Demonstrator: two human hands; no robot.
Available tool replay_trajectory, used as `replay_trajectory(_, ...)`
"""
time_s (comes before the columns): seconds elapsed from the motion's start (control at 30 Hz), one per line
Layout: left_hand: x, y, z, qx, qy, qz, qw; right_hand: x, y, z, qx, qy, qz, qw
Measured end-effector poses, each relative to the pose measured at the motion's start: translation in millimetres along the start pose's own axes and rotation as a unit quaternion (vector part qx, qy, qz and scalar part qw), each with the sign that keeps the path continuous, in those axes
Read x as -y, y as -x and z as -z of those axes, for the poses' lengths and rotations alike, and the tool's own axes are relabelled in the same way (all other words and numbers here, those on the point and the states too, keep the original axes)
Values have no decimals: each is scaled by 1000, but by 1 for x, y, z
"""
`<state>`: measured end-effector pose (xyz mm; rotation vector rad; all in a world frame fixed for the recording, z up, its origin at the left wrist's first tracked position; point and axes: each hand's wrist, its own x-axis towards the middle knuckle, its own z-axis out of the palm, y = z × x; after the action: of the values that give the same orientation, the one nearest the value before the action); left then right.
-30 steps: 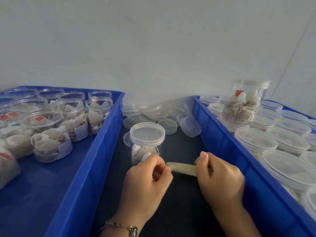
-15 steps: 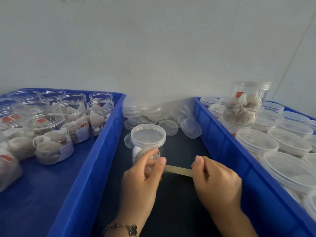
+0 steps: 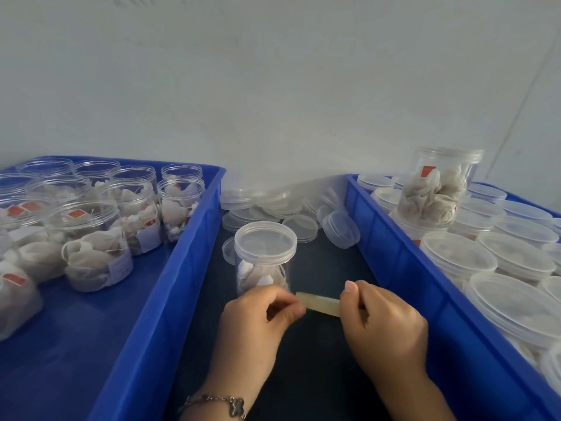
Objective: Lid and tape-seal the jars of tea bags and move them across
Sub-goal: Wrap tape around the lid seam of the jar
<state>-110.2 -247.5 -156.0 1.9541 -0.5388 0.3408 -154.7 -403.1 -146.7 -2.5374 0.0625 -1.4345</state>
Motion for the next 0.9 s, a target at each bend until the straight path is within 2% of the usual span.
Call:
replay_trajectory(0.1, -3, 0, 3, 51, -31, 10, 998, -2, -1, 1, 45, -15, -8, 999)
replay_trajectory(0.17, -5, 0, 4, 48, -15, 24, 998, -2, -9, 7, 165, -17, -43, 985)
replay_trajectory(0.27, -8, 1, 3, 49, 61, 84, 993, -11, -19, 19, 355, -49, -85, 930)
replay_trajectory(0.33, -8, 1, 2, 56, 77, 101, 990, -14, -21, 22, 402, -36, -52, 913)
replay_trajectory(0.43, -7, 1, 2, 62, 80, 90, 991, -17, -21, 24, 370, -14, 3, 929)
replay_trajectory(0.6, -9, 1, 2, 87, 98, 86, 988, -29, -18, 23, 310, -10, -47, 949)
replay_trajectory(0.77, -12, -1, 7, 26, 53, 66, 996, -31, -11, 17, 124, 14, 0, 992)
replay_trajectory(0.9, -16, -1, 16, -28, -23, 0, 999, -28, -6, 13, -14, 35, 37, 999)
